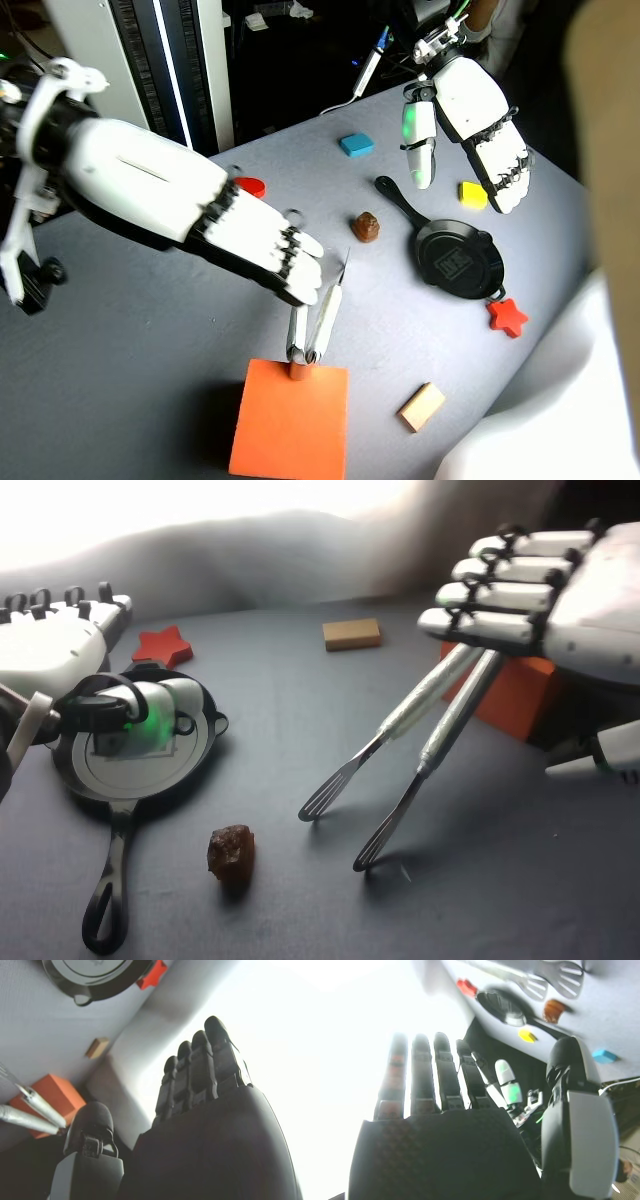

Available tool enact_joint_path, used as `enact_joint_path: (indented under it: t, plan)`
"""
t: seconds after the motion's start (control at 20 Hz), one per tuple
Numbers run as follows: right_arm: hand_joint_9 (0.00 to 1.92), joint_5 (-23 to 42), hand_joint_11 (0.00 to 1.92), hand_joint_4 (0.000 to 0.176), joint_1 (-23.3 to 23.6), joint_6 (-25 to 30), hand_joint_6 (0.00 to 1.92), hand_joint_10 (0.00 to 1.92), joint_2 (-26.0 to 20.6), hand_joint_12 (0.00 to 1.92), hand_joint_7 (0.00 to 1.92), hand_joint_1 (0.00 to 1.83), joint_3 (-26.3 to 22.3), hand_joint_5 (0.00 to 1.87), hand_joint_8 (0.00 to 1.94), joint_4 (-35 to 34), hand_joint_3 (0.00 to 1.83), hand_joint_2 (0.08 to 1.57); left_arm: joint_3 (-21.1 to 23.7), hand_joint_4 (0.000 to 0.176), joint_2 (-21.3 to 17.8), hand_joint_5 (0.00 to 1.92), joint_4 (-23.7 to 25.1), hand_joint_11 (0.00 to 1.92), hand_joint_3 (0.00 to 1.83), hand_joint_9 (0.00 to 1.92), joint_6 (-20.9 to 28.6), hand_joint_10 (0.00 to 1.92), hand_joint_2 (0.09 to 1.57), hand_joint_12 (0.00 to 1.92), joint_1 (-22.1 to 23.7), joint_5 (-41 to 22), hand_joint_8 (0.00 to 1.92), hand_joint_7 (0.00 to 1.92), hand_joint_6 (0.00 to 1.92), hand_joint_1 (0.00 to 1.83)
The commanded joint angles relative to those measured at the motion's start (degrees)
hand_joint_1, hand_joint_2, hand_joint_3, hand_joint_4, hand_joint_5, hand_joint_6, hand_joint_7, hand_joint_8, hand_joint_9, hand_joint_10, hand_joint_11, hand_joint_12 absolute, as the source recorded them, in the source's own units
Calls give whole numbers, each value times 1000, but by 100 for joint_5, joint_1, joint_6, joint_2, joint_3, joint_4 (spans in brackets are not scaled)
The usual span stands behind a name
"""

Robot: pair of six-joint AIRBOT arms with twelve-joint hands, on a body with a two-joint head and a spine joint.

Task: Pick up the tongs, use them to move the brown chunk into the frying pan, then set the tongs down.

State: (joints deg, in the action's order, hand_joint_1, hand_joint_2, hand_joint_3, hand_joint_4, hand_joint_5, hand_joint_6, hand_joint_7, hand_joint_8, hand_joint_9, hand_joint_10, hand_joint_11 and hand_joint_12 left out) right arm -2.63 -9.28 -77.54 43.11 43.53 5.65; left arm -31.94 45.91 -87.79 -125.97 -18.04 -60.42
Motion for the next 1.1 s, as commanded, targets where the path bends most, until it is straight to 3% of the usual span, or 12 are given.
enact_joint_path:
  t: [0.0,0.1,0.2,0.3,0.35,0.45,0.6,0.75,0.8,1.05]
  plan:
    - [0,337,0,0,134,-75,0,0,38,0,0,1018,27,0,0,7,0,914,22,17,-39,55,539,0,0,65,-2,7,1306,287,106,-210,3,82,8,104]
    - [0,54,0,0,258,-91,0,0,353,0,0,1111,228,0,0,6,0,893,31,14,-60,77,541,0,0,72,-16,5,1301,322,176,-153,4,95,10,130]
    - [0,-154,0,0,338,81,0,0,604,0,0,1137,435,0,0,6,0,894,39,22,-66,16,563,0,3,30,-17,1,1319,139,143,-93,1,63,0,63]
    - [0,-463,0,0,419,349,0,0,875,0,0,1116,671,0,0,5,0,890,79,18,-65,39,560,0,0,57,-16,8,1319,251,93,-84,3,77,6,27]
    - [0,-647,0,0,449,449,0,0,1097,0,0,1073,867,0,0,5,0,902,92,9,-65,68,535,0,0,69,-7,8,1301,363,75,-84,2,83,12,96]
    - [0,-732,0,0,466,607,0,0,1418,0,0,1052,1176,0,0,3,0,917,82,0,-63,78,535,0,0,78,-12,9,1295,388,68,-83,3,87,11,145]
    - [0,-1060,0,0,503,810,0,0,1846,0,0,917,1651,0,0,0,0,943,76,8,-60,57,466,0,0,79,-16,4,1283,364,51,-38,4,108,1,152]
    - [0,-1297,0,0,464,777,0,0,2219,0,0,887,2036,0,0,-5,0,926,80,12,-64,52,420,0,1,84,-18,2,1294,281,46,-36,1,110,2,109]
    - [0,-1297,0,0,430,739,0,0,2286,0,0,944,2107,0,0,-6,0,931,83,4,-64,28,420,0,2,73,-18,0,1297,246,46,-36,0,91,0,90]
    - [0,-1294,0,0,183,264,0,0,2474,0,0,878,2235,0,0,-5,0,929,94,0,-65,0,419,0,0,3,-19,0,1301,17,34,-36,1,19,0,50]
